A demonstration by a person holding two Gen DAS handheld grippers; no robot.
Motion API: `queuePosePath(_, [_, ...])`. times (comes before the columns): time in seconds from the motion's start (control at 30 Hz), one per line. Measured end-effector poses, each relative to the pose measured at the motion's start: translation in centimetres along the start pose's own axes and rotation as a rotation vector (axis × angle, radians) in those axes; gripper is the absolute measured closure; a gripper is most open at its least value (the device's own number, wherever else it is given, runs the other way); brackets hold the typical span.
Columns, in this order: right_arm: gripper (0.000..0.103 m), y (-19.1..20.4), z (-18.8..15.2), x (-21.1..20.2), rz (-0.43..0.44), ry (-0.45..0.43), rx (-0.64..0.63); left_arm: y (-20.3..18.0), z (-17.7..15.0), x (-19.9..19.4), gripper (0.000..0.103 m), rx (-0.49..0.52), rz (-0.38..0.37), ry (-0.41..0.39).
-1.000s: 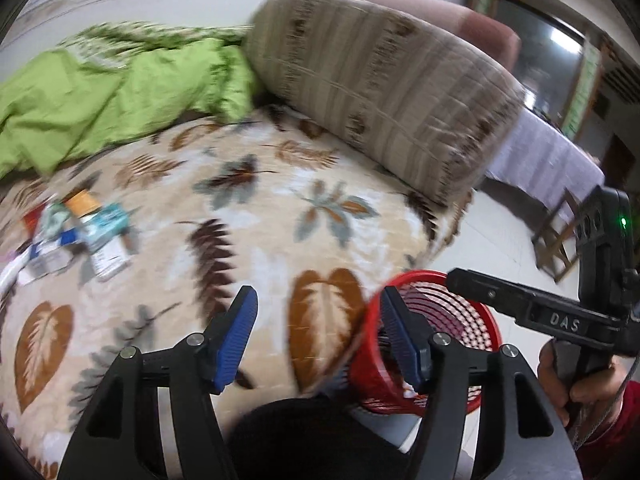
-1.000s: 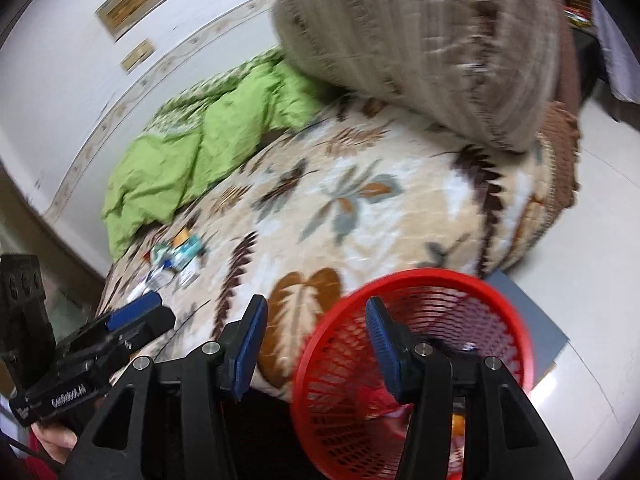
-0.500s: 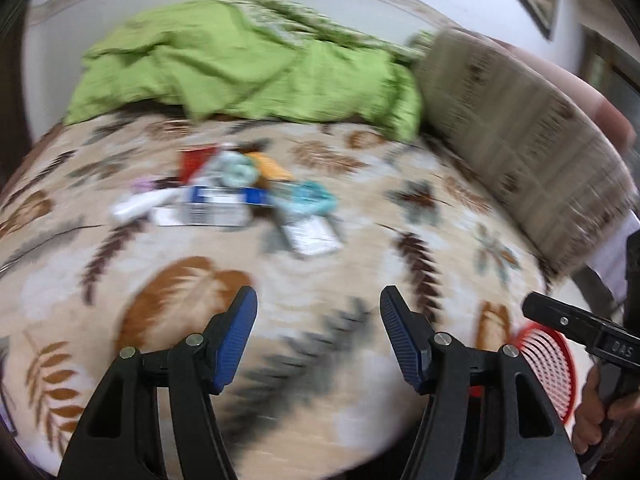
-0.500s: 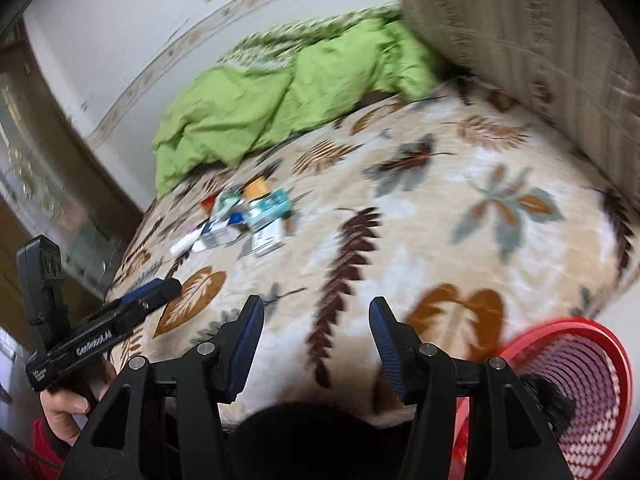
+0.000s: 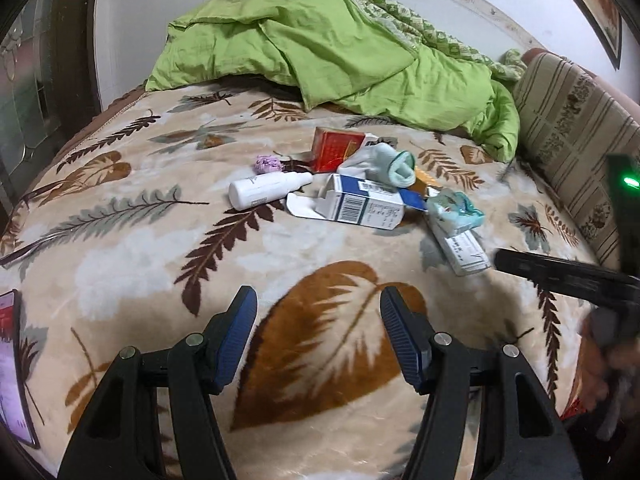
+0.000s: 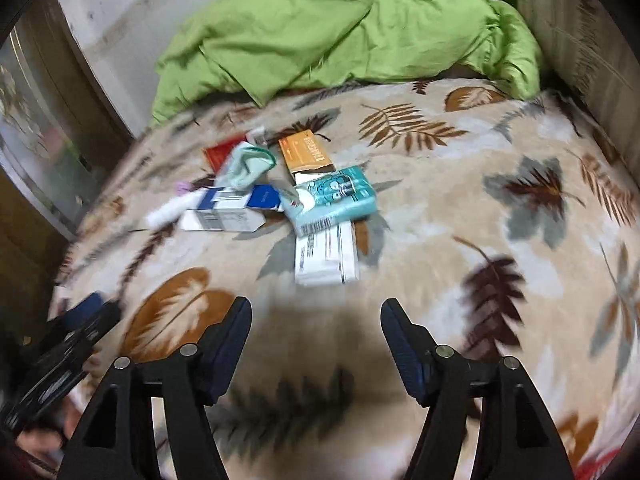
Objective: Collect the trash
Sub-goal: 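Grasp the white bottle with the left gripper while the right grasps the white medicine box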
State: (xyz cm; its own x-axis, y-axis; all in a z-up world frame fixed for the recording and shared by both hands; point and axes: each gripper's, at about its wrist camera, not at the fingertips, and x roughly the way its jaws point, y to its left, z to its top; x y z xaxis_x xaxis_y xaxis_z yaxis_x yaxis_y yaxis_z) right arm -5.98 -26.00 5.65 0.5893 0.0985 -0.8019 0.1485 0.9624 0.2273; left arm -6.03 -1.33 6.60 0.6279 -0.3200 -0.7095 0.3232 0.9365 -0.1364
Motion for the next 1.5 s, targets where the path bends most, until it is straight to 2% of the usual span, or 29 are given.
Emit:
queuePosePath(0.07, [0.032,0.5,1.1,2.9,-0.049,0.039,-0.015,0.4,0.4,0.2,0.04,-0.004,-0.003,-0.009])
queuePosePath(0.2, [0.032,0.7,2.1,5.7,-0.09,0.05,-0.018,1.2,1.3,0.4,0.033,-0.016,-0.006,-0.026])
queuePosePath(0.27, [0.033,0.9,2.3,6.9,-0.107,0.058,-0.037,1.5,1.8,0.6,0.033,-0.012,0.001,-0.029])
queuePosePath(0.3, [0.034,0.8,2.3,7.2,-0.111,0.062,-0.032,1.7,2.3,0.7,0.033,-0.014,0.006,-0.034])
queuePosePath(0.33, [0.045,0.6,2.1,7.4,-0.11,0.066,-0.019,2.0,2.7,0.9,0.033,-0.017,0.005,-0.037])
queuePosePath(0.4, [0.047,0.3,1.8,6.8,-0.106,0.064,0.003,2.6,3.5,1.3,0.033,-0.028,0.007,-0.037])
queuePosePath(0.57, [0.048,-1.3,-0.8,3.2,0.017,0.094,0.153,3.5,5.9,3.8,0.033,-0.013,0.035,-0.024])
queuePosePath(0.8, [0.048,-1.3,-5.1,0.1,0.136,0.08,0.216,5.5,9.7,9.9,0.033,-0.014,0.066,0.037])
queuePosePath(0.83, [0.048,-1.2,-5.3,0.2,0.141,0.083,0.217,5.9,9.9,10.7,0.034,-0.027,0.044,0.053])
queuePosePath(0.9, [0.048,-1.6,-5.1,0.1,0.158,0.066,0.23,6.7,9.9,12.1,0.048,-0.063,0.011,0.094])
queuePosePath(0.97, [0.048,-2.1,-4.9,0.1,0.156,0.054,0.245,6.7,9.4,12.6,0.051,-0.061,-0.003,0.121])
queuePosePath(1.1, [0.048,-3.0,-4.8,0.2,0.202,0.042,0.304,5.4,7.7,12.5,0.062,0.015,-0.024,0.156])
queuePosePath(1.13, [0.048,-3.3,-4.8,0.3,0.226,0.041,0.335,4.9,7.4,12.4,0.062,0.05,-0.014,0.154])
queuePosePath(1.2, [0.048,-4.7,-5.2,0.7,0.365,0.045,0.461,4.2,7.4,12.4,0.062,0.086,0.005,0.149])
queuePosePath(1.23, [0.048,-4.9,-5.3,1.1,0.385,0.059,0.484,4.0,7.5,12.5,0.062,0.093,0.013,0.146])
queuePosePath(1.37, [0.048,-3.2,-4.9,1.0,0.315,0.077,0.37,4.0,8.3,13.5,0.062,0.055,0.026,0.152])
queuePosePath(1.43, [0.048,-2.0,-4.8,1.2,0.309,0.096,0.306,4.0,8.5,14.0,0.062,0.036,0.028,0.15])
queuePosePath(1.5, [0.047,-1.2,-4.7,1.3,0.281,0.099,0.26,3.8,8.3,14.0,0.064,0.047,0.038,0.144])
